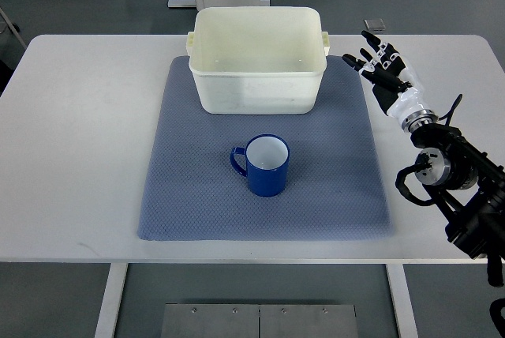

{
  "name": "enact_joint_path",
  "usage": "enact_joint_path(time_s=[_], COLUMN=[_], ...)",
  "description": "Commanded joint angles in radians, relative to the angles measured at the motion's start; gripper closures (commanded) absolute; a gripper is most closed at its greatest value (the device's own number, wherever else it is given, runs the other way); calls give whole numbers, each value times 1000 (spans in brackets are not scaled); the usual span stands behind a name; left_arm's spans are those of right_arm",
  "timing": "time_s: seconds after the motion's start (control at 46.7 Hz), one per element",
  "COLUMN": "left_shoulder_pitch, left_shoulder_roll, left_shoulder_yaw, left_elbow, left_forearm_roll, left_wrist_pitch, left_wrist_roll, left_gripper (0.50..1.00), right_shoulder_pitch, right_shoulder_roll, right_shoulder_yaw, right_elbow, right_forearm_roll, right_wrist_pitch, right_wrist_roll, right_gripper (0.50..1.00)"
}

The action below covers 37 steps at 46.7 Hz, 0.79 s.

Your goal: Place cup in box with right hand

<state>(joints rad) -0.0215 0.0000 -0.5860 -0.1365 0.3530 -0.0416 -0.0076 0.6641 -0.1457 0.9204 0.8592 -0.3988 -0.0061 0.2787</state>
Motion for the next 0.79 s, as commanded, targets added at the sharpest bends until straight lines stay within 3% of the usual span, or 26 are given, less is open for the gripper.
enact_joint_path(time_s=[0.0, 0.77], left_shoulder_pitch=[0, 15], left_shoulder_roll=[0, 0], left_shoulder_yaw=[0, 0], left_elbow=[0, 0], left_forearm_roll=[0, -2], left_wrist_pitch=[0, 2], left_wrist_roll=[1, 0], left_gripper=[500, 500], right_shoulder_pitch=[0, 8], right_shoulder_roll=[0, 0], right_shoulder_yaw=[0, -1], right_elbow=[0, 1], right_forearm_roll=[0, 0], right_wrist_pitch=[0, 0], right_wrist_roll=[1, 1], right_gripper=[500, 500])
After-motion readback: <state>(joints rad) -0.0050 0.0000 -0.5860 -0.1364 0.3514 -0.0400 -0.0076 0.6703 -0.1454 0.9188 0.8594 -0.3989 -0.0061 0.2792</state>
